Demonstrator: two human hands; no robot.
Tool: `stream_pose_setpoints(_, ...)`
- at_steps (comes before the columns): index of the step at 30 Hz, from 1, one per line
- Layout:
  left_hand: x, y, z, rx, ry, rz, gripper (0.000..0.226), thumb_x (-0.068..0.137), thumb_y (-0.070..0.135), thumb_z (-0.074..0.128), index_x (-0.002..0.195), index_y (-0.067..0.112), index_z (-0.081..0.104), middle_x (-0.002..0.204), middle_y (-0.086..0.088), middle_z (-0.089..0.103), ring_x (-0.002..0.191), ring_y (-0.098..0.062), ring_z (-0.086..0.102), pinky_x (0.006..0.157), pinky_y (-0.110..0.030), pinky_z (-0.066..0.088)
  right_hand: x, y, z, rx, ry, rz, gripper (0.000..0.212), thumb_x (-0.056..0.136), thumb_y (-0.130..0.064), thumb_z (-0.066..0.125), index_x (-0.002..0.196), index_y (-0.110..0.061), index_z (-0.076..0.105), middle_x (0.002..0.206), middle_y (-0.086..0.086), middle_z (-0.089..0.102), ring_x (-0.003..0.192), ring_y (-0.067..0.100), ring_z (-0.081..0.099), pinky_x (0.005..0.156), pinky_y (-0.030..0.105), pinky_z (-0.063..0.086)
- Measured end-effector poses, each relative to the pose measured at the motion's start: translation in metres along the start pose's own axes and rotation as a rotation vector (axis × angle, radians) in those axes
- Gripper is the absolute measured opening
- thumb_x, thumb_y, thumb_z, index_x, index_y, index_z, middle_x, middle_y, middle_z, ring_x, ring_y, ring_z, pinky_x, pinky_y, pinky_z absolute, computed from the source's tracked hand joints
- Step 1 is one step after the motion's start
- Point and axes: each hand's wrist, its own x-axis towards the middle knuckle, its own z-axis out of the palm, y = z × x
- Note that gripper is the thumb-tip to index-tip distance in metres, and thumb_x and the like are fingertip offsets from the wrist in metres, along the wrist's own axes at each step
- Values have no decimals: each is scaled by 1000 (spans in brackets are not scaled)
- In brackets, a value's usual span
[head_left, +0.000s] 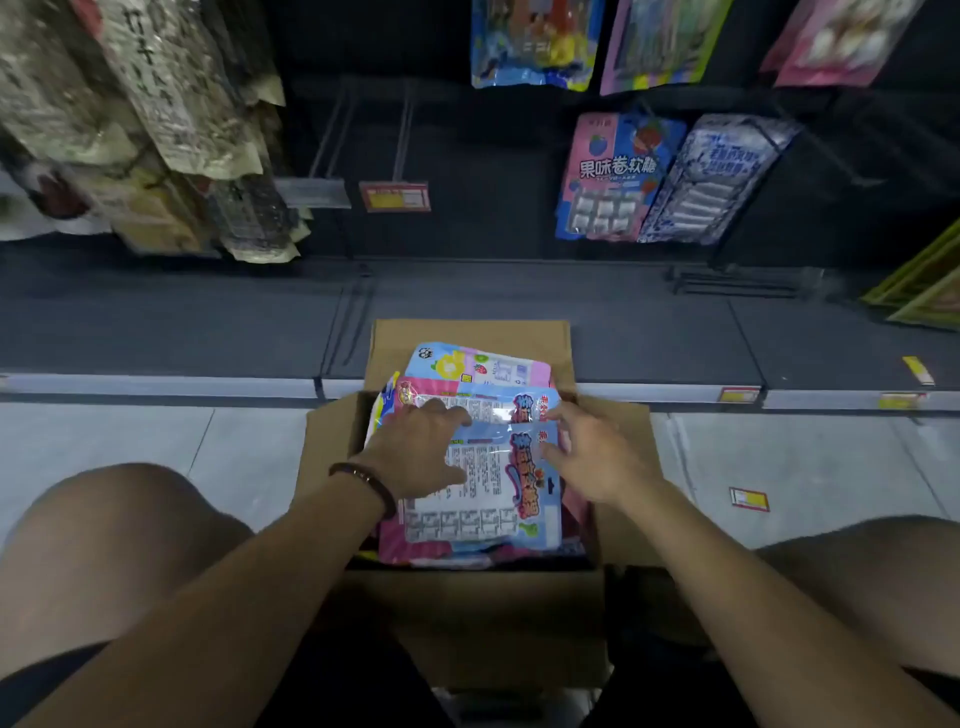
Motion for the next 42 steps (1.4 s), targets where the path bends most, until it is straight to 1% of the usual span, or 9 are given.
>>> stream_pose_setpoints(4,-12,-17,20,88,-21,-77,89,79,53,82,154,31,38,148,-1,50,136,-29,48,108,-49,49,7,10,15,-106,-46,78,54,95,-38,73,141,-29,48,133,-1,60,121,22,63,94,45,61)
stream_pose_setpoints(8,-7,-32,29,92,-30,-143,98,77,55,83,157,32,32,154,-1,46,142,-30,45,113,-54,45,19,8,23,130,-44,224,45,93,-30,78,130,-27,53,114,-12,68,106,17,73,63,27,56)
stream_pose_setpoints(18,10,-12,40,399,-28,-115,91,77,57,84,151,23,43,137,-5,60,122,-33,62,105,-46,50,22,11,40,206,17,341,26,90,-31,82,111,-28,67,109,-5,78,87,13,76,69,37,66)
stream_pose_setpoints(23,15,-13,20,32,-127,-172,81,80,60,83,149,29,53,142,-1,59,130,-26,59,106,-43,52,13,9,28,264,74,305,18,96,-33,75,111,-23,73,105,-5,78,83,11,73,60,27,57)
stream_pose_setpoints(28,10,-31,-27,-199,-39,-198,73,71,79,78,133,45,61,131,12,69,115,-18,68,93,-33,54,19,7,-1,504,63,199,37,90,-47,67,95,-11,75,94,8,81,87,29,78,83,51,64)
stream_pose_setpoints(30,7,-38,-39,-344,-18,-190,62,70,70,85,121,38,69,114,17,74,99,-11,71,86,-32,56,14,0,-21,555,56,131,26,98,-33,68,96,-8,75,97,11,81,91,28,78,82,41,63)
stream_pose_setpoints(33,3,-35,-47,-501,65,-202,42,75,47,93,104,26,71,102,14,76,93,-11,75,80,-35,62,1,-6,-49,651,37,51,15,103,-19,67,99,-11,79,88,-4,82,77,8,78,69,21,58)
stream_pose_setpoints(38,-8,6,-46,-102,360,-163,111,60,92,69,153,45,31,152,17,46,137,-16,52,115,-54,43,-8,-17,-77,982,51,-28,17,102,-13,67,109,-2,78,104,16,81,93,30,79,85,42,62)
stream_pose_setpoints(42,-17,58,-34,-531,249,112,134,62,71,90,165,46,8,160,31,27,146,2,34,117,-36,43,-17,-38,-80,1176,13,-38,18,100,-11,68,105,2,78,106,20,80,95,34,78,82,39,63)
